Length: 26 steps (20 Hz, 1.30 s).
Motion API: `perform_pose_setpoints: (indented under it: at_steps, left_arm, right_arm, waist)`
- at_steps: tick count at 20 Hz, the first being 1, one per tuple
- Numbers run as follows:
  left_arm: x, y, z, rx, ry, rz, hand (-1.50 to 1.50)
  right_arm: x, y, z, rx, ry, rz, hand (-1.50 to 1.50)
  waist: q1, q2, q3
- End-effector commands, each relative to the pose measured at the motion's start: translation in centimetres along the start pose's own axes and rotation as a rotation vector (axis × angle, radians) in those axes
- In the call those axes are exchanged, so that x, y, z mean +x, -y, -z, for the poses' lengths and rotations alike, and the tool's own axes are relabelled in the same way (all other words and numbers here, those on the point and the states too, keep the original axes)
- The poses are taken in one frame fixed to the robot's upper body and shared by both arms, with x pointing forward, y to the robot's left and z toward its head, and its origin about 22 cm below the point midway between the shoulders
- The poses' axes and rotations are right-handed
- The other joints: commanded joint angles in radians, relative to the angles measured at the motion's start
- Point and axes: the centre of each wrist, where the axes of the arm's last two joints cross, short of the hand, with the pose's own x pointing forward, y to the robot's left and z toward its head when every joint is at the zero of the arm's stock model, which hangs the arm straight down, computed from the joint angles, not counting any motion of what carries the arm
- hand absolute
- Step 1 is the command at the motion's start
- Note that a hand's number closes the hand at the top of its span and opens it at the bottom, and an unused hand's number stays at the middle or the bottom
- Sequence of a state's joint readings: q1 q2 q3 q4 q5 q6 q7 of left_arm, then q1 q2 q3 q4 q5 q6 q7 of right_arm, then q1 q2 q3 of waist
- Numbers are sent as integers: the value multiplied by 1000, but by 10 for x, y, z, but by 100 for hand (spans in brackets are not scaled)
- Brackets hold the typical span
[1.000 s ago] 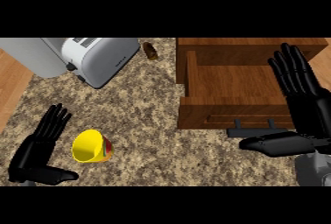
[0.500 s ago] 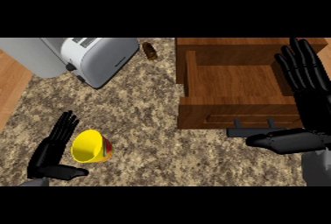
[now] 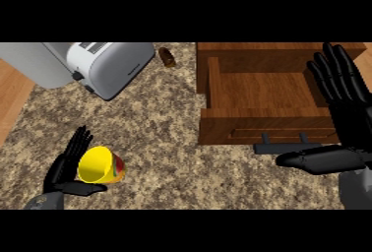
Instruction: Pick up the cup, place it into the drawer and close the drawer
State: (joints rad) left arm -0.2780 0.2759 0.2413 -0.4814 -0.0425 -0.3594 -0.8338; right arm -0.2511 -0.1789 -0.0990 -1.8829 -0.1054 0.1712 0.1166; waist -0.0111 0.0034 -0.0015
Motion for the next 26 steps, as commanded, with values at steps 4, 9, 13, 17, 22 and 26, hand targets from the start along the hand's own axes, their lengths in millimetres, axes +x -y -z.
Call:
perform_pose_setpoints:
  at_steps: [4,9,13,17,22,26]
  left_arm:
    - [-11,-9,-11,-19,74,-50,-150]
    - [-12,2,1,-32,91,-43,-150]
    - [-14,16,10,-69,93,-50,-150]
    - [-24,35,7,-74,93,-86,-150]
    - [-24,42,11,-149,96,-207,-150]
    - [-12,45,32,-177,200,-162,150]
  right_arm:
    - [-1,22,2,13,-5,9,-150]
    - [12,17,12,-7,8,13,-150]
    - [-4,15,11,4,-7,7,-150]
    - [6,11,-3,2,1,-11,-150]
    - [13,13,7,-18,1,-13,-150]
    - [-4,10,13,2,-8,-23,-150]
  waist:
    - [-8,4,-2]
    - [-8,3,-2]
    - [-6,4,-2]
    - [-13,3,-2]
    - [-13,4,-3]
    - [-7,8,-3]
